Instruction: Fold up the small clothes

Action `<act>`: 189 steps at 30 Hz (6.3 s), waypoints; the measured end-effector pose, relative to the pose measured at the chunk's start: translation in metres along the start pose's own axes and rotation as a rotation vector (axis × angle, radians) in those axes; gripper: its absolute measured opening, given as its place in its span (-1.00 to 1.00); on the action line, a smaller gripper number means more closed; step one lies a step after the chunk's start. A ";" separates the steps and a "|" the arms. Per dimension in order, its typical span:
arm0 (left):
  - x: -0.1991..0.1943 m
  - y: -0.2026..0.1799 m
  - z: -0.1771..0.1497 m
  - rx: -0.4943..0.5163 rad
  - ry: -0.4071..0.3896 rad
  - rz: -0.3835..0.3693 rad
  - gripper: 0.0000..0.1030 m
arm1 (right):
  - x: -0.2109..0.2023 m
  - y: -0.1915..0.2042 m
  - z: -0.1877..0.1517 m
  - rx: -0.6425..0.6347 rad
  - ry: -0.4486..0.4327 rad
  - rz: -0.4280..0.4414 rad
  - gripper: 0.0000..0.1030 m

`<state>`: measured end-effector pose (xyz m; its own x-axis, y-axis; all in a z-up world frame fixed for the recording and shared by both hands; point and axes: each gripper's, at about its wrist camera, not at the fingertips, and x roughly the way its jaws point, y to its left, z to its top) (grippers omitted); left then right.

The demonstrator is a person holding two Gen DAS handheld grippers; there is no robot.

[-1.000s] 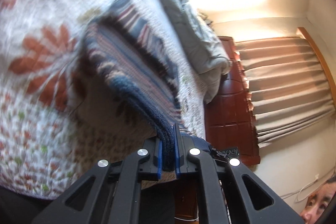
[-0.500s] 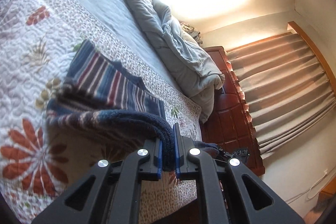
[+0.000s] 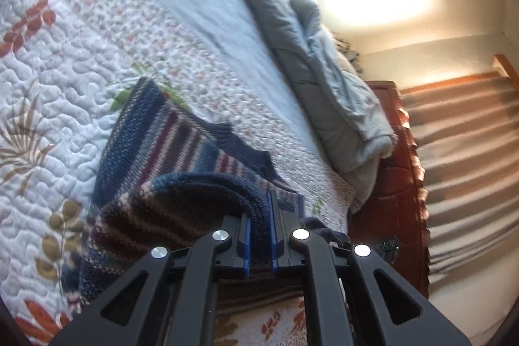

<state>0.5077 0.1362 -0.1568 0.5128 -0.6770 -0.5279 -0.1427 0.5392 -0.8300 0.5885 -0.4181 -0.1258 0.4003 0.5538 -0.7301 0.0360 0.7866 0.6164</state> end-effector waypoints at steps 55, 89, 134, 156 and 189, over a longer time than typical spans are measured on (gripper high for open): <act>0.055 -0.026 0.065 0.488 -0.048 0.313 -0.83 | 0.065 0.011 0.072 -0.310 -0.024 -0.143 -0.82; 0.138 0.045 0.121 0.317 -0.027 0.567 -0.92 | 0.149 -0.012 0.102 -0.196 -0.038 -0.322 -0.83; -0.051 0.052 -0.026 0.246 0.110 0.143 0.60 | 0.004 0.082 -0.210 -0.502 -0.008 -0.278 0.61; 0.003 0.103 0.045 0.142 0.209 0.213 0.72 | 0.171 0.260 -0.312 -1.089 0.007 -0.361 0.70; 0.096 0.094 0.094 0.236 0.330 0.202 0.77 | 0.280 0.289 -0.305 -1.264 -0.191 -0.578 0.70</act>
<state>0.6237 0.1689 -0.2682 0.1917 -0.6495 -0.7358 0.0043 0.7502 -0.6612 0.4320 0.0475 -0.2419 0.7326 0.1065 -0.6722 -0.5605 0.6548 -0.5071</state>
